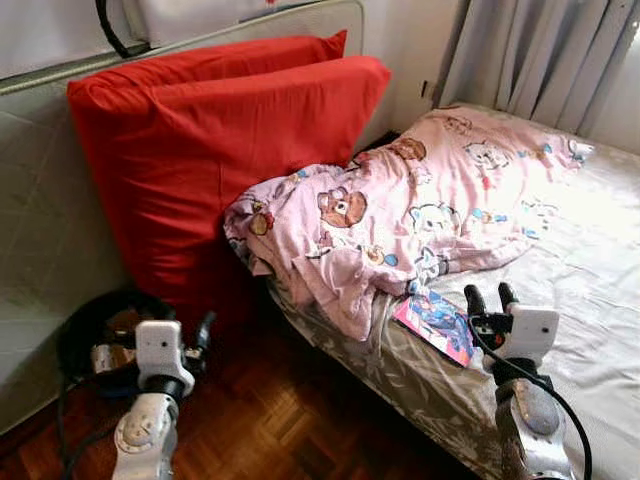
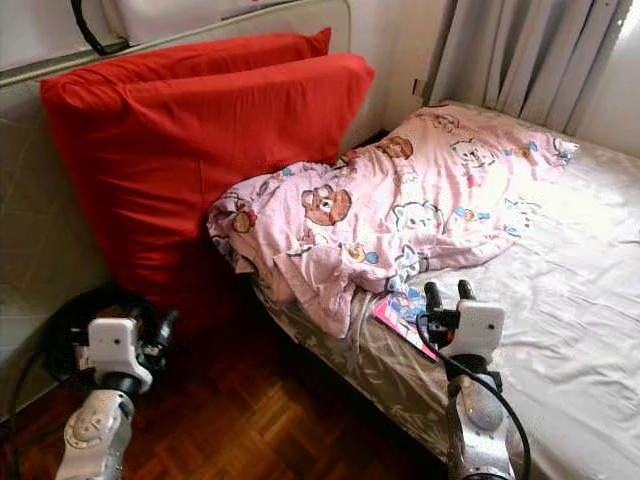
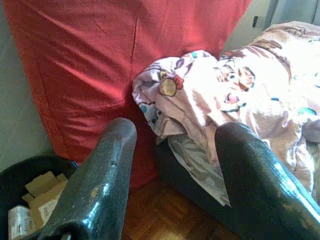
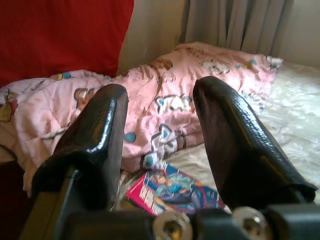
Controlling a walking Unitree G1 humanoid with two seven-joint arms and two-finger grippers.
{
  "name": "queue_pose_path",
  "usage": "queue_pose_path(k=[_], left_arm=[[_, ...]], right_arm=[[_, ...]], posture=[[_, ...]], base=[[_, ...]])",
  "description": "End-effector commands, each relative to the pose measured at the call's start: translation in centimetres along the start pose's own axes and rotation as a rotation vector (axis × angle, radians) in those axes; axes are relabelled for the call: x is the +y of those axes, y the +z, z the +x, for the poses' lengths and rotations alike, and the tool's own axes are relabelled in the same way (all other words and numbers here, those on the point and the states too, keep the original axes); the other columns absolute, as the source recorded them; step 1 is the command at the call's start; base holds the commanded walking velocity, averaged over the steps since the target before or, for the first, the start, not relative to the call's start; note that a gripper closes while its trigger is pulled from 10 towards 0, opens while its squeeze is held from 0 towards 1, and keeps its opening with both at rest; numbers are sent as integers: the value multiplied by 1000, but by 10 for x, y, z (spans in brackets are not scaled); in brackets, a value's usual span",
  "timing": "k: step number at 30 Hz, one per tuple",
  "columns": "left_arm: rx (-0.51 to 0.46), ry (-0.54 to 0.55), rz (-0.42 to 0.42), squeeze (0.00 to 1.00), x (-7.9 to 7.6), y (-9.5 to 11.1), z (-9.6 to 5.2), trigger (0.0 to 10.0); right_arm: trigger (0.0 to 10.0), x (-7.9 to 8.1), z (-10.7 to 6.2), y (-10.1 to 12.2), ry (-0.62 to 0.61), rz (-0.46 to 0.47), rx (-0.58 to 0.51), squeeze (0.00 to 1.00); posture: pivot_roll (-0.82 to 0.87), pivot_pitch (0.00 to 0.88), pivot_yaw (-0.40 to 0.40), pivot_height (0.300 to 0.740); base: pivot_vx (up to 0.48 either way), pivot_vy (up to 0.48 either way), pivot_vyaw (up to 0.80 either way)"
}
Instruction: Clean up the room
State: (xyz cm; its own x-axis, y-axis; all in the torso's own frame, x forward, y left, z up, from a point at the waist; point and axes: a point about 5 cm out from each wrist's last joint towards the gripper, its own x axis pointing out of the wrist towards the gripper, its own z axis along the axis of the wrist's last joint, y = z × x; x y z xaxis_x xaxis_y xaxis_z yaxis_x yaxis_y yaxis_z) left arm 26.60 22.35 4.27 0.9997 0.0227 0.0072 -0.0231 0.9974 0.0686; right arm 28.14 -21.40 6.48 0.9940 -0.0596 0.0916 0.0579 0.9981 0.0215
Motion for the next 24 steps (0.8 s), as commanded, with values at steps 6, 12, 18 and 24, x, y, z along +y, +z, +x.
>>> queue_pose_path(k=[6, 12, 18, 24], left_arm=[[5, 25, -5, 0, 3, 0, -9, 10000], [2, 15, -2, 0, -3, 2, -11, 10000], [46, 13, -70, 0, -24, -7, -13, 10000], [23, 40, -77, 0, -22, 0, -14, 10000]], right_arm=[[10000, -5, -17, -14, -40, 27, 70, 0], [10000, 1, -22, -18, -23, 18, 96, 0], [10000, -8, -15, -13, -23, 13, 121, 0], [10000, 3, -9, -13, -16, 49, 126, 0]], posture=[[-23, 0, -20, 740], [-25, 0, -33, 740], [0, 0, -76, 740], [27, 0, -85, 740]], base=[[0, 0, 0], [0, 0, 0], [0, 0, -82], [0, 0, -784]])
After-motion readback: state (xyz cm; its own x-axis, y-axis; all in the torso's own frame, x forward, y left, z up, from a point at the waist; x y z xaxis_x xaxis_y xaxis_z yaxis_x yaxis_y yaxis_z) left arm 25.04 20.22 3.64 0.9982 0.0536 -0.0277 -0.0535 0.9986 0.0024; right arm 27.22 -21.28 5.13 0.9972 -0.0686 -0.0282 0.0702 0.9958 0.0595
